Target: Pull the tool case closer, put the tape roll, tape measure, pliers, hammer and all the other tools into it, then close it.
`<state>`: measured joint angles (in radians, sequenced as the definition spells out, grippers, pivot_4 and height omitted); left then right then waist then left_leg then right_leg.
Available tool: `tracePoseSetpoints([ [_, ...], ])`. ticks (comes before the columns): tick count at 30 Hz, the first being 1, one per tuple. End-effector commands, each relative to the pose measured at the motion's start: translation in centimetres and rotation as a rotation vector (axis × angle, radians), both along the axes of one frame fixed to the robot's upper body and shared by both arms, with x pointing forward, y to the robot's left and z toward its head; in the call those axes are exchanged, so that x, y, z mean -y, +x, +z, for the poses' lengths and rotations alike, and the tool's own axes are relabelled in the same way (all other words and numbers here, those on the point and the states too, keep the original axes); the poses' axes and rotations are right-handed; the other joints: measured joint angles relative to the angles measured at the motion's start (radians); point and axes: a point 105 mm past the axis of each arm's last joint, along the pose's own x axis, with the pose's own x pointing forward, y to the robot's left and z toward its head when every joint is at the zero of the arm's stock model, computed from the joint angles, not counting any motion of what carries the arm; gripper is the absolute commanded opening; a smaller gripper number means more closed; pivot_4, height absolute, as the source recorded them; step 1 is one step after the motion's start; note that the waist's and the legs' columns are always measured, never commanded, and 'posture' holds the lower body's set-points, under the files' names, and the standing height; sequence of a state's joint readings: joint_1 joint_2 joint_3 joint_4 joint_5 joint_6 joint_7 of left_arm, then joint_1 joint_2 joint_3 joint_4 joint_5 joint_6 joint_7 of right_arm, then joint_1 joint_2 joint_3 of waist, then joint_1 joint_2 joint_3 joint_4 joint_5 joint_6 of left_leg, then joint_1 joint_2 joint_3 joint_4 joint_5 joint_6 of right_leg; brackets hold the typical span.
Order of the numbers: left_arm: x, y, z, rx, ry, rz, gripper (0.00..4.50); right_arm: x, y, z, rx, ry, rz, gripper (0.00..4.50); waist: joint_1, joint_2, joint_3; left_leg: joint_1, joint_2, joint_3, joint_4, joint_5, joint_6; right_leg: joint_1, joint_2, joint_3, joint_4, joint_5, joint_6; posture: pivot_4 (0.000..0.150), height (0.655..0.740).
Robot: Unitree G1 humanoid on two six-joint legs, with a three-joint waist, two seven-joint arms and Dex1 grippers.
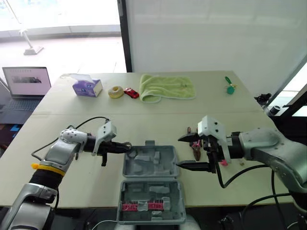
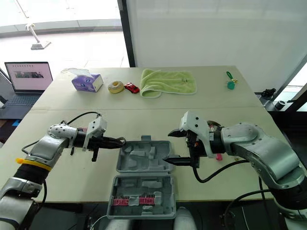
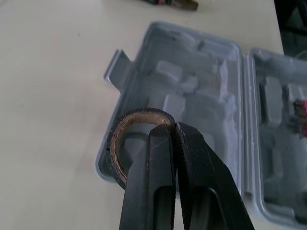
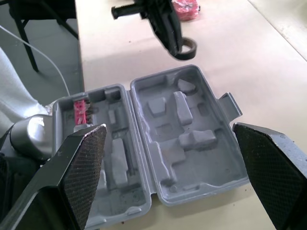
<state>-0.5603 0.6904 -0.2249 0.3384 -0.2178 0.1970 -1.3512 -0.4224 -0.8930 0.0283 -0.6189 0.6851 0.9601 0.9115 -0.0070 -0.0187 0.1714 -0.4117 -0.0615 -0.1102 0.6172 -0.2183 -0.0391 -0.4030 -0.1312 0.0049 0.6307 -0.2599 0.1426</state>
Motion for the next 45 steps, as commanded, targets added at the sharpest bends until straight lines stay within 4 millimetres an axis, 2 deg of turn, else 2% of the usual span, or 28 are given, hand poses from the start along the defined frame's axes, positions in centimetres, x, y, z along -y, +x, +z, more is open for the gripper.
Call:
tracePoseSetpoints([
  [1, 0.7, 1.1, -0.2, 0.059, 0.059, -0.047, 0.03, -0.5, -0.4, 0.6, 0.043, 0.021, -0.004, 4.5, 0.002, 0.0, 0.0, 0.0, 0.0, 0.0, 0.0, 0.0, 0.0, 0.0, 0.0, 0.0, 0.0, 0.0, 0.0, 0.15, 0.7367],
  [7, 2.1, 1.9, -1.3, 0.054, 0.064, -0.083, 0.03, -0.6, -0.4, 0.4, 0.049, 0.028, -0.037, 4.5, -0.007, 0.0, 0.0, 0.0, -0.001, 0.0, 0.0, 0.0, 0.0, 0.0, 0.0, 0.0, 0.001, 0.0, 0.0, 0.15, 0.7367],
  [13, 1.8, 1.8, -2.8, 0.01, 0.109, -0.086, 0.03, -0.5, -0.3, 0.2, 0.046, 0.026, -0.057, 4.5, -0.007, 0.0, 0.0, 0.0, 0.0, -0.001, 0.0, 0.0, 0.0, 0.0, 0.001, 0.0, 0.002, 0.0, 0.0, 0.15, 0.7367],
  [23, 2.2, 1.9, -3.4, 0.003, 0.098, -0.06, 0.03, -0.4, 0.0, 0.0, 0.045, 0.019, -0.061, 4.5, -0.005, 0.0, 0.0, 0.0, 0.0, -0.001, 0.001, 0.0, 0.0, 0.0, 0.001, 0.0, 0.002, 0.0, 0.0, 0.15, 0.7367],
  [26, 2.4, 2.0, -3.0, 0.001, 0.074, -0.051, 1.14, -0.3, 0.1, 0.0, 0.046, 0.012, -0.062, 4.5, -0.004, 0.0, 0.0, 0.0, 0.0, -0.001, 0.001, 0.0, 0.0, 0.0, 0.001, -0.001, 0.002, 0.0, 0.0, 0.15, 0.7367],
  [30, 2.1, 2.1, -1.6, 0.013, 0.066, -0.051, 3.14, -0.3, 0.1, -0.1, 0.043, 0.01, -0.059, 4.5, -0.006, 0.0, 0.0, 0.0, 0.0, -0.002, 0.002, 0.0, 0.0, 0.001, 0.002, -0.001, 0.002, 0.0, 0.0, 0.15, 0.7367],
  [35, 1.5, 2.7, 1.8, 0.074, -0.013, -0.019, 3.14, -0.2, 0.1, -0.2, 0.038, 0.009, -0.054, 4.5, -0.008, 0.0, 0.0, 0.0, 0.0, -0.002, 0.002, 0.0, 0.0, 0.001, 0.002, -0.001, 0.002, 0.0, 0.0, 0.15, 0.7367],
  [38, 1.1, 2.7, 2.3, 0.072, -0.044, -0.002, 3.14, -0.3, 0.2, -0.3, 0.038, 0.01, -0.049, 4.5, -0.007, 0.0, 0.0, 0.0, 0.0, -0.002, 0.002, 0.0, 0.0, 0.001, 0.002, -0.001, 0.002, 0.0, 0.0, 0.15, 0.7367],
  [41, 1.0, 3.0, 2.0, 0.075, -0.058, 0.027, 3.14, -0.4, 0.2, -0.3, 0.039, 0.011, -0.043, 4.5, -0.007, 0.0, 0.0, 0.0, 0.0, -0.002, 0.002, 0.0, 0.0, 0.001, 0.002, -0.001, 0.002, 0.0, 0.0, 0.15, 0.7367],
  [43, 1.1, 3.1, 1.4, 0.068, -0.076, 0.043, 2.61, -0.5, 0.3, -0.3, 0.04, 0.012, -0.039, 4.5, -0.006, 0.0, 0.0, 0.0, 0.0, -0.002, 0.002, 0.0, 0.0, 0.001, 0.002, -0.001, 0.002, 0.0, 0.0, 0.15, 0.7367],
  [45, 1.0, 2.8, 0.4, 0.069, -0.055, 0.037, 1.76, -0.5, 0.3, -0.3, 0.042, 0.01, -0.039, 4.5, -0.006, 0.0, 0.0, 0.0, 0.0, -0.002, 0.003, 0.0, 0.0, 0.001, 0.002, -0.001, 0.003, 0.0, 0.0, 0.15, 0.7367],
])
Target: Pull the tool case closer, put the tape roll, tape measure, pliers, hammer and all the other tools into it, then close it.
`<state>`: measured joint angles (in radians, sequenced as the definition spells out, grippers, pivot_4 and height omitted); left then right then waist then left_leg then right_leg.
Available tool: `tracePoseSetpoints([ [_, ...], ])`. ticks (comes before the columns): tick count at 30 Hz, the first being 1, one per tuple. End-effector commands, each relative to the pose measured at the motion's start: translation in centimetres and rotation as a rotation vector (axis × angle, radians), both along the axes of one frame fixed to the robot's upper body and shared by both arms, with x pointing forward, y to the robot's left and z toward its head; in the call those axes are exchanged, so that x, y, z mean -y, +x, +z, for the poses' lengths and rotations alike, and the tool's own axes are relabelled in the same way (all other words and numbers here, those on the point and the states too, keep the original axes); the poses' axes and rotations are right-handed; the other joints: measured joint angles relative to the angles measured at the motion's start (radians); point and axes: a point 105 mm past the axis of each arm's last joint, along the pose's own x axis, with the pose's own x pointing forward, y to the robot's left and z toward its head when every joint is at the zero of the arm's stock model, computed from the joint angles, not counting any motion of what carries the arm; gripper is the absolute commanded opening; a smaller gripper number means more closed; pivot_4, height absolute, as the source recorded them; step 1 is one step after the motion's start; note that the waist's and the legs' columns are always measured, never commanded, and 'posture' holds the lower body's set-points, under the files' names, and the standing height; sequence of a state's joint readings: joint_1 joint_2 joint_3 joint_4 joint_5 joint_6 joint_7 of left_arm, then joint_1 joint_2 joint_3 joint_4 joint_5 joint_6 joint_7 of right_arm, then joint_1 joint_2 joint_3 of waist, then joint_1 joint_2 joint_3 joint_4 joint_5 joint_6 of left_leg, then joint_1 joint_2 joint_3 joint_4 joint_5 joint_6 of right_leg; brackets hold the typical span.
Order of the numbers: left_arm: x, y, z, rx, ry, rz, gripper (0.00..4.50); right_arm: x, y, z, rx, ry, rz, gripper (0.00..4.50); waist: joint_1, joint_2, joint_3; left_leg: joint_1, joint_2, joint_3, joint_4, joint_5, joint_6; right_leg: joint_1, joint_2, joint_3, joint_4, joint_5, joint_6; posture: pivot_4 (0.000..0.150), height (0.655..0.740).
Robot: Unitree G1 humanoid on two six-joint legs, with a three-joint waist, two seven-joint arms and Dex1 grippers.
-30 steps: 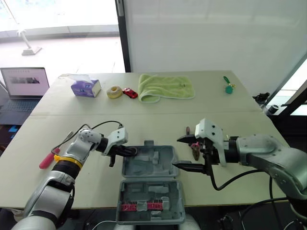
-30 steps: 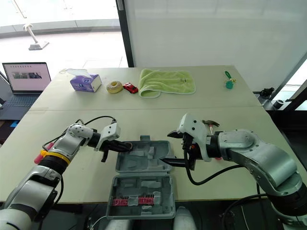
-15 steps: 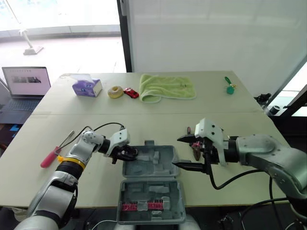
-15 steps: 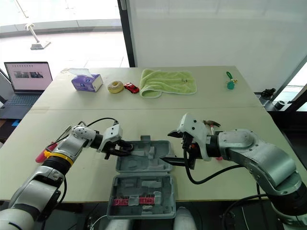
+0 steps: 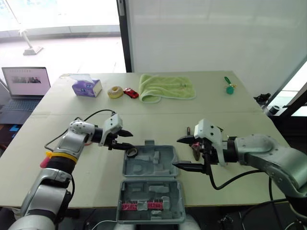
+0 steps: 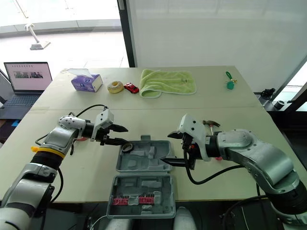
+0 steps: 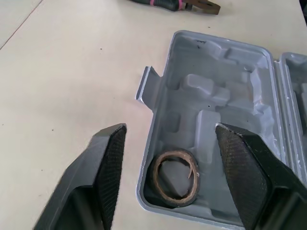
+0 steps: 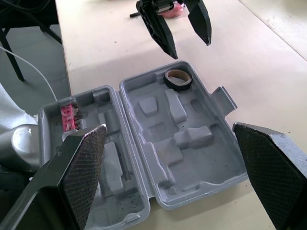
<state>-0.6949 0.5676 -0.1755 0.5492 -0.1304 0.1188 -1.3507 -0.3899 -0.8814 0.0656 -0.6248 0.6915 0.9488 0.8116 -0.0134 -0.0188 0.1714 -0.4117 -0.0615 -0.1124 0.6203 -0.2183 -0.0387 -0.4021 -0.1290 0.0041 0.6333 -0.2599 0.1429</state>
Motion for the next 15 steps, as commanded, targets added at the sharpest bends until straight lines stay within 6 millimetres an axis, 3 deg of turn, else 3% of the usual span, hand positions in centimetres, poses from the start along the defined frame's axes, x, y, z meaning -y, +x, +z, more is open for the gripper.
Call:
tracePoseSetpoints([
  [1, -0.3, -0.2, -1.0, 0.016, -0.005, 0.008, 1.31, -0.2, 0.0, 0.9, 0.047, 0.007, 0.02, 4.5, 0.0, 0.0, 0.0, 0.0, 0.0, 0.0, 0.0, 0.0, 0.0, 0.0, 0.0, 0.0, 0.0, 0.0, 0.0, 0.15, 0.7367],
  [10, 0.3, -0.3, -2.9, 0.015, -0.004, 0.018, 1.31, -0.1, 0.0, 0.9, 0.048, 0.004, 0.014, 4.5, 0.002, 0.0, 0.0, 0.0, 0.0, 0.0, 0.001, 0.0, 0.0, 0.0, 0.0, 0.0, 0.0, 0.0, 0.0, 0.15, 0.7367],
  [15, 0.2, -0.7, -5.2, -0.008, 0.063, 0.021, 1.31, -0.2, 0.0, 1.0, 0.05, 0.006, 0.014, 4.5, 0.002, 0.0, 0.0, 0.0, 0.0, 0.0, 0.002, 0.0, 0.0, 0.001, 0.0, 0.0, 0.0, 0.0, 0.0, 0.15, 0.7367],
])
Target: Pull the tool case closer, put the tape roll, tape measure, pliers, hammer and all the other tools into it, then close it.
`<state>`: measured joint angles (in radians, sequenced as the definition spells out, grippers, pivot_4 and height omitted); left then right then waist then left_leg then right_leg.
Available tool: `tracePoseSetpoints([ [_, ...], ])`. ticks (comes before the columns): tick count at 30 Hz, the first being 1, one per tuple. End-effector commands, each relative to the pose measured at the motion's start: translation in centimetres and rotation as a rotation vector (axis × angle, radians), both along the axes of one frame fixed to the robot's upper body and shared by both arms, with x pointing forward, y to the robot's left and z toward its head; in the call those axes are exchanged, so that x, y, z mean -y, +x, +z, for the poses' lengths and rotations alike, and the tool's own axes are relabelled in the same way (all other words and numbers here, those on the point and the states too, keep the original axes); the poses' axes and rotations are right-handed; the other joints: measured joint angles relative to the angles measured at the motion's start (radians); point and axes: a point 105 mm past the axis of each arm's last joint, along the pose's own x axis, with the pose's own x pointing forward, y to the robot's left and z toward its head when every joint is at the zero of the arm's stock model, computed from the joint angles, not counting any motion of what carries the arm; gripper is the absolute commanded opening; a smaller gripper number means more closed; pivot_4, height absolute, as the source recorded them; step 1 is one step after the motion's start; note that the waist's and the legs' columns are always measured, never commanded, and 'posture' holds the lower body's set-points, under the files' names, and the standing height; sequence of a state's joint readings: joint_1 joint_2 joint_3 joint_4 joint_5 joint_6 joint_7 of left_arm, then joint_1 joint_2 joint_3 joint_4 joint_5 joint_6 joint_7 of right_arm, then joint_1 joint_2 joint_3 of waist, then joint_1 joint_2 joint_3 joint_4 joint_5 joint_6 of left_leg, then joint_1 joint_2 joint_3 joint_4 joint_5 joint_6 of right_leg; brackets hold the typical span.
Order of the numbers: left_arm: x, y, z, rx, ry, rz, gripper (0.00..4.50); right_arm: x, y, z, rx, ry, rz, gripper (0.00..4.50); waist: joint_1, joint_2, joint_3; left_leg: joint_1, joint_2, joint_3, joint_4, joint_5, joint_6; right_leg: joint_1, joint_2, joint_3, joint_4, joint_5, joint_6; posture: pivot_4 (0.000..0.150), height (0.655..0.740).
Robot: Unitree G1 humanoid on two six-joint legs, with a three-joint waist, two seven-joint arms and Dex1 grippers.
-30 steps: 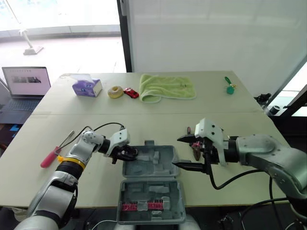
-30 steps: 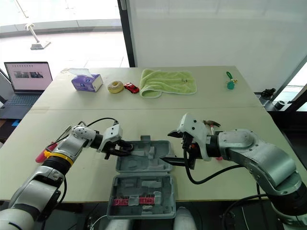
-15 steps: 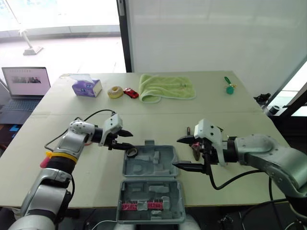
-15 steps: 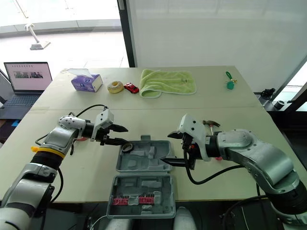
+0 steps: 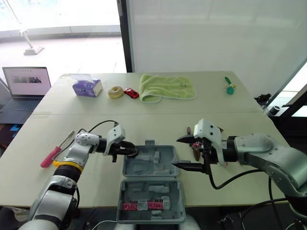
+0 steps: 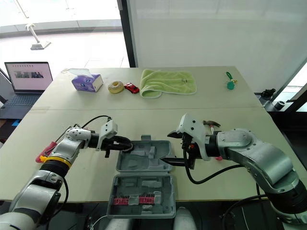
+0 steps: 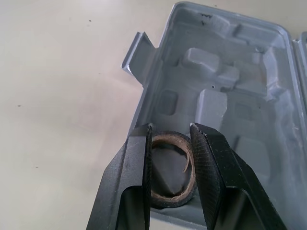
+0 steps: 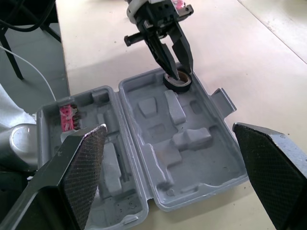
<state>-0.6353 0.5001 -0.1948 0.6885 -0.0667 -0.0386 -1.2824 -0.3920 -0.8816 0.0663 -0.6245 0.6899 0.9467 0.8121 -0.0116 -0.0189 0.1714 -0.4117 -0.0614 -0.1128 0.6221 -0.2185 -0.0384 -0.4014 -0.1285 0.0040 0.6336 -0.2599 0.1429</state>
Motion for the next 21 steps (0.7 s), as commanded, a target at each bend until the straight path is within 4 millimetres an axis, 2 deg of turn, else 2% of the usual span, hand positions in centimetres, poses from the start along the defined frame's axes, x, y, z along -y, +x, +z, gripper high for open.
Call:
tracePoseSetpoints([
  [1, -0.2, -0.3, -1.3, 0.002, 0.058, -0.003, 1.31, -0.2, 0.0, 0.9, 0.046, 0.007, 0.013, 4.5, -0.001, 0.0, 0.0, 0.0, 0.0, 0.0, 0.0, 0.0, 0.0, 0.0, 0.0, 0.0, 0.0, 0.0, 0.0, 0.15, 0.7367],
  [4, -0.7, -0.5, -2.8, 0.0, 0.115, 0.013, 1.31, -0.1, 0.0, 0.9, 0.043, 0.006, 0.01, 4.5, 0.0, 0.0, 0.0, 0.0, 0.0, 0.0, 0.0, 0.0, 0.0, 0.0, 0.0, 0.0, 0.0, 0.0, 0.0, 0.15, 0.7367],
  [8, -0.5, -0.5, -2.5, 0.0, 0.087, 0.011, 1.31, 0.1, -0.1, 0.7, 0.034, 0.008, 0.002, 4.5, 0.0, 0.0, -0.001, 0.002, 0.0, -0.001, 0.001, 0.0, 0.0, 0.003, 0.0, -0.001, 0.0, 0.0, 0.0, 0.15, 0.7367],
  [10, -0.1, -0.4, -1.4, 0.004, 0.025, 0.009, 1.31, 0.3, -0.2, 0.6, 0.024, 0.013, -0.009, 4.5, 0.0, 0.0, -0.001, 0.002, 0.0, -0.001, 0.001, 0.0, 0.0, 0.004, 0.0, -0.001, 0.0, 0.0, 0.0, 0.15, 0.7367],
  [13, 0.4, 0.4, 2.4, -0.06, -0.219, 0.077, 1.31, 1.5, -0.4, 0.1, -0.019, 0.009, -0.05, 4.5, 0.0, 0.0, 0.0, 0.002, 0.0, -0.002, 0.001, 0.0, 0.0, 0.004, 0.0, -0.001, 0.0, 0.0, 0.0, 0.15, 0.7367],
  [16, -1.7, 0.4, 5.1, -0.029, -0.31, 0.146, 2.17, 3.9, -0.1, 0.1, -0.015, 0.01, -0.147, 4.5, -0.001, 0.0, 0.0, 0.0, 0.0, -0.003, 0.003, 0.0, 0.001, 0.003, 0.0, -0.003, 0.0, 0.0, 0.0, 0.15, 0.7367],
  [19, -4.4, -0.2, 6.4, 0.013, -0.31, 0.234, 3.77, 6.8, 0.1, -0.7, -0.024, 0.018, -0.264, 4.5, -0.006, 0.0, 0.0, 0.001, 0.001, -0.003, 0.003, -0.001, 0.002, 0.004, 0.001, -0.003, 0.0, 0.0, 0.0, 0.15, 0.7367],
  [20, -7.3, -0.4, 6.3, 0.057, -0.289, 0.338, 4.14, 9.0, 0.3, -1.6, -0.038, 0.035, -0.36, 4.5, -0.006, 0.001, -0.001, 0.002, 0.001, -0.002, 0.003, -0.001, 0.002, 0.004, 0.001, -0.002, 0.0, 0.0, 0.0, 0.15, 0.7367],
  [21, -9.4, -0.7, 6.3, 0.091, -0.27, 0.412, 4.37, 10.7, 0.3, -2.3, -0.048, 0.043, -0.427, 4.5, -0.006, 0.001, -0.001, 0.002, 0.001, -0.002, 0.002, -0.001, 0.002, 0.004, 0.001, -0.002, 0.0, 0.0, 0.0, 0.15, 0.7367],
])
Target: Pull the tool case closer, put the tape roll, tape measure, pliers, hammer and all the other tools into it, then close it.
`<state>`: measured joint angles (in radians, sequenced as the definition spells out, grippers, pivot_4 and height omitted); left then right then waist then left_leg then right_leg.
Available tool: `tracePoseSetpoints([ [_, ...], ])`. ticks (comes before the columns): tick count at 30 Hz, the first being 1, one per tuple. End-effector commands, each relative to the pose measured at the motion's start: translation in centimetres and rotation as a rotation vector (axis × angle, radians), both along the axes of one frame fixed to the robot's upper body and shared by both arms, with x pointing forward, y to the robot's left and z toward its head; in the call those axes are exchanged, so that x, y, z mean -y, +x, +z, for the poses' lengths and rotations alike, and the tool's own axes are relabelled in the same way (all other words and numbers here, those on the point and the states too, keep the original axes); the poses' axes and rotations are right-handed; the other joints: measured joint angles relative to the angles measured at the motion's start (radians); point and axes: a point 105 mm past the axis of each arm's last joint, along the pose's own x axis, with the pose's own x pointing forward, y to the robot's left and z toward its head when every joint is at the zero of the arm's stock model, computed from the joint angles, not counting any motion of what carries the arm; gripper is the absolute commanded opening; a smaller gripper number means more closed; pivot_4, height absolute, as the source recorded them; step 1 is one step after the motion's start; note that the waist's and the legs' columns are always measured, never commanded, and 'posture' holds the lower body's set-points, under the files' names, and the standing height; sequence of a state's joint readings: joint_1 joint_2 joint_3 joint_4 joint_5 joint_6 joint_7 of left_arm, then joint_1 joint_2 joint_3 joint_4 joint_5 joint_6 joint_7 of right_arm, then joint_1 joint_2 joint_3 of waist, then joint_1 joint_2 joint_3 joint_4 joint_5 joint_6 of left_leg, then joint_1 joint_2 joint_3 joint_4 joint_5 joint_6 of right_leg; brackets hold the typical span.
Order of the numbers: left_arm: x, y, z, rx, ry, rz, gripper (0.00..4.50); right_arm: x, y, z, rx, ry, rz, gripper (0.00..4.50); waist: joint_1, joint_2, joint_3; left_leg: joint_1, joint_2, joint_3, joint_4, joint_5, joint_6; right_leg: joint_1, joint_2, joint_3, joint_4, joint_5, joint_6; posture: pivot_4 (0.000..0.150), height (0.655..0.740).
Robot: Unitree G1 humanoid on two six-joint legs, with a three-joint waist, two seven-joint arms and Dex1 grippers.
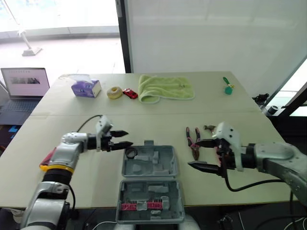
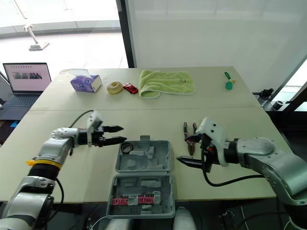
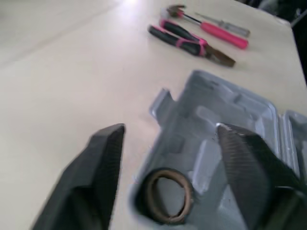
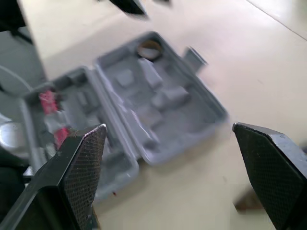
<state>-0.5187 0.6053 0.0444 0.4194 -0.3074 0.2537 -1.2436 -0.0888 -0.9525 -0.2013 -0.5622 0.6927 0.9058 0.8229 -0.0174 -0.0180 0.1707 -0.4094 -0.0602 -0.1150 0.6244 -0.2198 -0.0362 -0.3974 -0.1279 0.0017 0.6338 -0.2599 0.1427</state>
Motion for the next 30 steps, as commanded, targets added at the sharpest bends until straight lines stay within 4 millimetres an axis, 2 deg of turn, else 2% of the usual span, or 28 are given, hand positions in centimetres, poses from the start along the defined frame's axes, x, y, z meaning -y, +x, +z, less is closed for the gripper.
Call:
tracePoseSetpoints([
  [1, -7.2, -1.1, 0.2, 0.079, 0.06, 0.268, 4.37, 5.7, 0.4, -0.9, 0.044, 0.014, -0.212, 4.5, -0.001, 0.0, 0.0, 0.001, 0.0, 0.0, -0.001, 0.0, 0.001, 0.001, 0.0, 0.0, 0.0, 0.0, 0.0, 0.15, 0.7367],
  [3, -10.7, -2.1, -0.2, 0.112, 0.093, 0.41, 4.37, 8.9, 0.1, -1.6, 0.087, -0.005, -0.31, 4.5, 0.0, 0.0, 0.0, 0.002, 0.0, 0.002, -0.002, -0.001, 0.001, 0.0, 0.0, 0.003, -0.001, 0.0, 0.0, 0.15, 0.7367],
  [6, -14.4, -3.3, -0.2, 0.183, 0.101, 0.588, 4.37, 12.5, -0.7, -2.5, 0.136, -0.013, -0.434, 4.5, 0.013, 0.001, 0.0, 0.002, 0.001, 0.004, -0.001, -0.001, 0.001, 0.001, 0.0, 0.003, -0.001, 0.0, 0.0, 0.15, 0.7367],
  [8, -16.1, -3.9, -0.2, 0.217, 0.111, 0.678, 4.37, 14.0, -1.1, -3.0, 0.163, -0.02, -0.496, 4.5, 0.024, 0.001, 0.0, 0.002, 0.003, 0.002, 0.0, -0.001, 0.001, 0.003, 0.0, 0.002, -0.002, 0.0, 0.0, 0.15, 0.7367],
  [9, -17.9, -4.9, -0.6, 0.221, 0.109, 0.766, 4.37, 14.7, -1.7, -3.5, 0.175, -0.006, -0.53, 4.5, 0.028, 0.001, 0.0, 0.002, 0.003, 0.003, 0.0, -0.001, 0.001, 0.003, 0.0, 0.003, -0.003, 0.0, 0.0, 0.15, 0.7367],
  [11, -22.2, -8.2, -2.5, 0.189, 0.119, 0.971, 4.37, 16.3, -3.3, -5.0, 0.191, 0.011, -0.618, 4.5, 0.028, 0.001, 0.0, 0.002, 0.003, 0.003, -0.001, -0.001, 0.001, 0.002, -0.001, 0.003, -0.003, 0.0, 0.0, 0.15, 0.7367],
  [12, -23.6, -9.8, -3.4, 0.161, 0.125, 1.035, 4.37, 17.1, -3.8, -5.5, 0.21, 0.017, -0.673, 4.5, 0.025, 0.0, -0.001, 0.002, 0.003, 0.002, -0.003, -0.001, 0.001, 0.002, -0.001, 0.003, -0.004, 0.0, 0.0, 0.15, 0.7367],
  [15, -25.3, -12.7, -5.2, 0.102, 0.137, 1.12, 4.37, 18.2, -4.7, -6.8, 0.241, 0.022, -0.741, 4.5, 0.02, 0.0, -0.001, 0.004, 0.003, 0.005, -0.008, -0.002, 0.0, -0.002, -0.002, 0.007, -0.004, 0.0, 0.0, 0.15, 0.7367],
  [18, -26.1, -15.1, -6.8, 0.057, 0.161, 1.167, 4.37, 18.2, -4.7, -6.9, 0.271, 0.085, -0.772, 4.5, 0.021, 0.001, -0.001, 0.005, 0.003, 0.006, -0.007, -0.002, -0.001, 0.0, -0.002, 0.008, -0.004, -0.002, -0.004, 0.15, 0.7367],
  [24, -26.6, -15.0, -6.0, 0.101, 0.117, 1.213, 4.37, 16.3, -2.7, -5.0, 0.307, 0.169, -0.694, 4.5, 0.029, 0.0, -0.002, 0.012, 0.004, 0.006, -0.007, -0.002, -0.002, 0.007, -0.004, 0.008, -0.004, -0.004, -0.006, 0.15, 0.7367],
  [27, -26.0, -14.5, -5.6, 0.103, 0.105, 1.177, 4.37, 13.1, -0.9, -1.6, 0.262, 0.341, -0.555, 4.5, 0.027, 0.001, -0.002, 0.011, 0.003, 0.006, -0.008, -0.002, -0.002, 0.006, -0.004, 0.008, -0.004, -0.004, -0.005, 0.15, 0.7367],
  [30, -25.4, -14.4, -4.9, 0.127, 0.109, 1.15, 4.37, 8.8, 0.2, 1.2, 0.198, 0.367, -0.333, 4.5, 0.014, 0.002, -0.002, 0.01, 0.004, 0.007, -0.008, -0.002, -0.001, 0.004, -0.004, 0.009, -0.004, -0.004, -0.006, 0.15, 0.7367],
])
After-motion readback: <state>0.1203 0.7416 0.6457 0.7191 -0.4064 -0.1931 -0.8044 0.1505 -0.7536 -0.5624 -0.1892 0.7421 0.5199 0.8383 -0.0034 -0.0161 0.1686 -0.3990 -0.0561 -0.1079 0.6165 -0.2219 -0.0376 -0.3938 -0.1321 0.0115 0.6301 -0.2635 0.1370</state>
